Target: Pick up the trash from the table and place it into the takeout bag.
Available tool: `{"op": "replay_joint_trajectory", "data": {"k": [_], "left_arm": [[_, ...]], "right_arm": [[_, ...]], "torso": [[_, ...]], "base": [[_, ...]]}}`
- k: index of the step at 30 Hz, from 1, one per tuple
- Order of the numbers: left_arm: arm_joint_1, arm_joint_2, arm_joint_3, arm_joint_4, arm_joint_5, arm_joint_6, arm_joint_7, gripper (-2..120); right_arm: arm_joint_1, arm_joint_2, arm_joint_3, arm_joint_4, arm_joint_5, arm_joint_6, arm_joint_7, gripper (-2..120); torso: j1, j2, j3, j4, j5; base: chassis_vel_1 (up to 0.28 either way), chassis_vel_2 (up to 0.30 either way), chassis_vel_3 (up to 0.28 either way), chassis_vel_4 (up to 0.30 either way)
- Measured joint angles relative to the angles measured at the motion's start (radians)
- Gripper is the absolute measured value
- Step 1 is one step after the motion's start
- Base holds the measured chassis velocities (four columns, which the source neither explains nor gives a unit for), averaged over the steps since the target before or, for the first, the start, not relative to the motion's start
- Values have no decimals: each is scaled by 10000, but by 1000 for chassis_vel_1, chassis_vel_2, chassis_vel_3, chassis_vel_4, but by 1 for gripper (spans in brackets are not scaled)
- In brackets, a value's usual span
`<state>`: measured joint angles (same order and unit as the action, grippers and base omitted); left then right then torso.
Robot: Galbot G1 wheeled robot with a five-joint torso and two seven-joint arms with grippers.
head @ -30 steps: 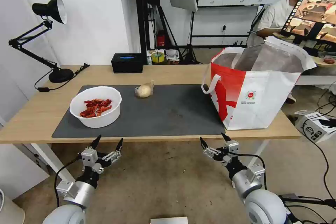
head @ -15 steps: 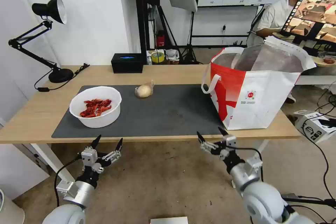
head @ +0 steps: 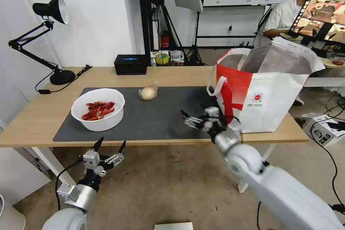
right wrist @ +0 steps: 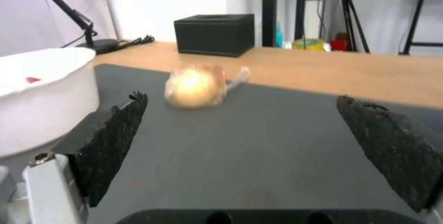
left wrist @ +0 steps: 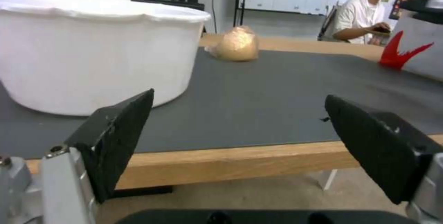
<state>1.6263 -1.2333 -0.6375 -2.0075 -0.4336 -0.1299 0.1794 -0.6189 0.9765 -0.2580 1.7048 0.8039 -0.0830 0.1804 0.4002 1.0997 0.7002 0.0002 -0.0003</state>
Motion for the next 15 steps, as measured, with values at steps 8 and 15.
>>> {"op": "replay_joint_trajectory", "data": {"k": [8, 15], "left_arm": [[8, -12, -94, 70, -4, 0, -6, 100], [-69, -14, -78, 178, -12, 0, -7, 100]], "right_arm": [[2443, 1779, -1344, -2710, 305, -310, 45, 100], [3755, 3517, -1741, -5412, 479, -488, -203, 100]], "torso": [[0, 0, 0, -1, -1], [0, 0, 0, -2, 0]], "base": [[0, 0, 0, 0], [0, 0, 0, 0]]}}
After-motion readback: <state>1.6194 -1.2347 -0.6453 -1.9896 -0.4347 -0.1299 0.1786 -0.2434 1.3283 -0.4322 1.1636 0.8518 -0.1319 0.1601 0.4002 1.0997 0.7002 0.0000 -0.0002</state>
